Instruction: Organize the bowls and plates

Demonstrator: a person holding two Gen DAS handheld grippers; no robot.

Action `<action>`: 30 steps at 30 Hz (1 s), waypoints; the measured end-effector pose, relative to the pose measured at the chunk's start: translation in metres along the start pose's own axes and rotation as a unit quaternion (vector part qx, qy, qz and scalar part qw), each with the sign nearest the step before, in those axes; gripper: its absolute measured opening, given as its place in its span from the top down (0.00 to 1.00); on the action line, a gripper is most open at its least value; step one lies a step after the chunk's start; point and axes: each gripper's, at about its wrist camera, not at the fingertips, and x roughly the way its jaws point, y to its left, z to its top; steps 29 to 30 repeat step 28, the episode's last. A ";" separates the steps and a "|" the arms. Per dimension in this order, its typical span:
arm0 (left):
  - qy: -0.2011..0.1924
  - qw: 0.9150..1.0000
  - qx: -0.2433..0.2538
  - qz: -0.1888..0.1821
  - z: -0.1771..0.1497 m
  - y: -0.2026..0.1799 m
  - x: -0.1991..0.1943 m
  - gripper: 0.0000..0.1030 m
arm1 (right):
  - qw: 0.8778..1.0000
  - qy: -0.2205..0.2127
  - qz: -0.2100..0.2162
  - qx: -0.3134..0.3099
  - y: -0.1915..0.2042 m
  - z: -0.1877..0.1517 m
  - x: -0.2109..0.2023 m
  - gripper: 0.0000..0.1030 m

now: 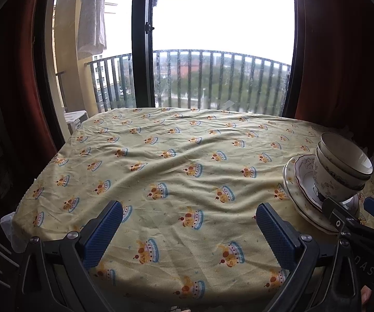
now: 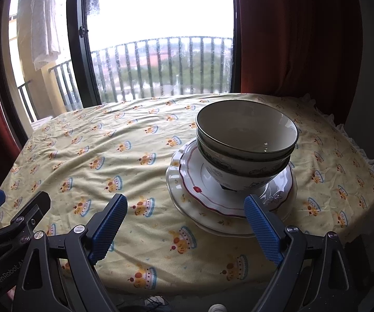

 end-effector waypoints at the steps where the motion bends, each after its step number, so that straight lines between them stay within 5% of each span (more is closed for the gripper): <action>1: 0.001 1.000 -0.001 0.001 0.000 0.000 0.000 0.00 | 1.000 0.000 -0.001 -0.003 0.001 0.000 0.000 0.09; 30: 0.006 1.000 -0.002 -0.008 -0.001 -0.014 -0.002 0.00 | 1.000 0.012 0.001 0.009 -0.012 -0.001 0.001 0.09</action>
